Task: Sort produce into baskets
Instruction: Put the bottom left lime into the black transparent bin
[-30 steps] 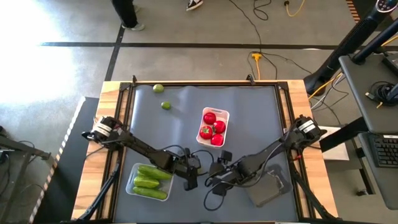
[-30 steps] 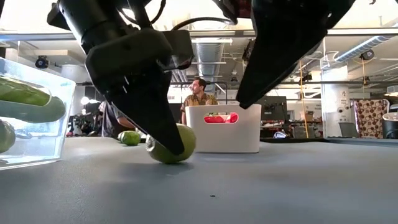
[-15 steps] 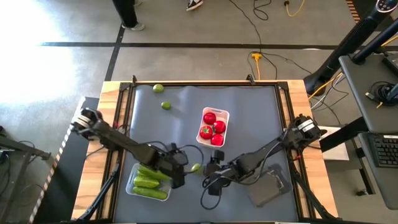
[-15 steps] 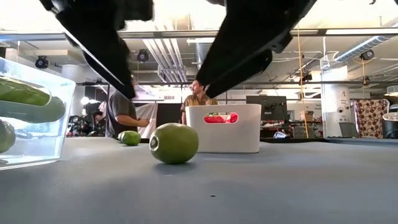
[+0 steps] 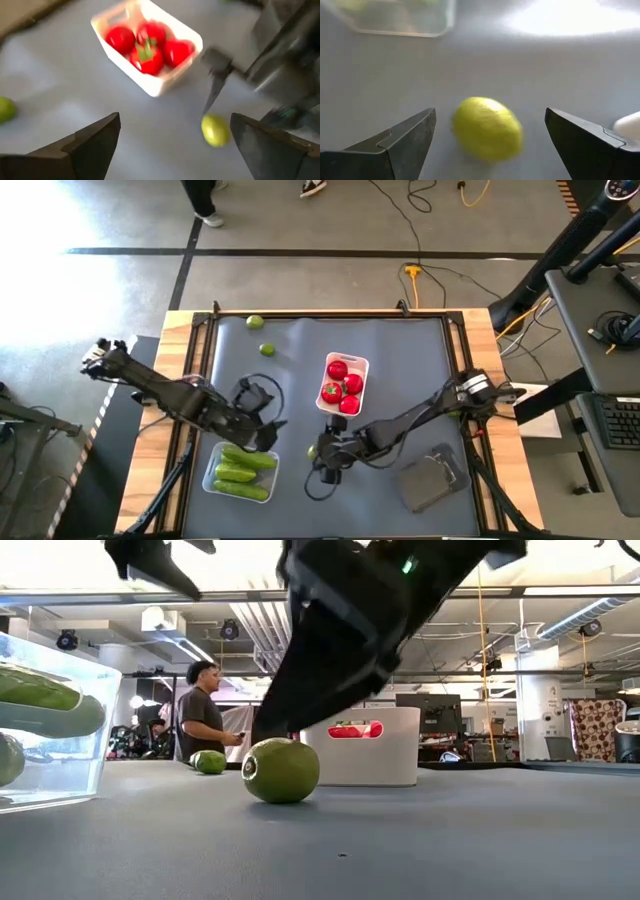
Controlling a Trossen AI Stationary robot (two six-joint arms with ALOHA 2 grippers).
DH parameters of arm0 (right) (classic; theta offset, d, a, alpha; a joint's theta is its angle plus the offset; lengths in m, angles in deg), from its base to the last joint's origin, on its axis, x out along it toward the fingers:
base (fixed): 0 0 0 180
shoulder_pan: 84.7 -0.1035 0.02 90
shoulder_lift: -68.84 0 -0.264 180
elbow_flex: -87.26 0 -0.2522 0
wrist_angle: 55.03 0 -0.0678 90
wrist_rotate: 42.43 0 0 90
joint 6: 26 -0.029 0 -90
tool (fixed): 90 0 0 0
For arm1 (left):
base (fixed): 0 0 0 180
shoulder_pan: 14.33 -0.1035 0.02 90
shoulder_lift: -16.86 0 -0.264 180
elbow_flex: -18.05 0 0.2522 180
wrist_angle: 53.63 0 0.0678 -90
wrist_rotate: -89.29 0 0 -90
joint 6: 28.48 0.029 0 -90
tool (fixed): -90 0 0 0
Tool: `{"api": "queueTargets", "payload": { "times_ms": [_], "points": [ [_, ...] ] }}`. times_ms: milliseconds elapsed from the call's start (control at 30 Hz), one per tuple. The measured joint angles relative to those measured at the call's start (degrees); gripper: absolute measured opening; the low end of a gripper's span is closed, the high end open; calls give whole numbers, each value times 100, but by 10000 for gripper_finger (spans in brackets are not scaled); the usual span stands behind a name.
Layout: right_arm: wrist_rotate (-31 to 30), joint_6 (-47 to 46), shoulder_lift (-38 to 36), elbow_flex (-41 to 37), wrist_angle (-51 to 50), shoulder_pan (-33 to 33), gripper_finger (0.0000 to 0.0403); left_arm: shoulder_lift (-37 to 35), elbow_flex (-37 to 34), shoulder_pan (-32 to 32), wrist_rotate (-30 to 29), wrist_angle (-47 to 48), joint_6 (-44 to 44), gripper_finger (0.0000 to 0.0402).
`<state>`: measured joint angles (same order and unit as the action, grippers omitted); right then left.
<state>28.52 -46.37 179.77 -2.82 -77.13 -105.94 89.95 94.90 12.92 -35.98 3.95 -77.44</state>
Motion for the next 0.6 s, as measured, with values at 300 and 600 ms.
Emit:
{"api": "queueTargets", "payload": {
  "times_ms": [300,600],
  "points": [
    [715,120,451,342,-58,220,368,-608,-52,229,-338,762,-429,361],
    [593,409,458,318,-284,241,368,-635,-658,708,-1580,625,-1784,361]
  ]
}}
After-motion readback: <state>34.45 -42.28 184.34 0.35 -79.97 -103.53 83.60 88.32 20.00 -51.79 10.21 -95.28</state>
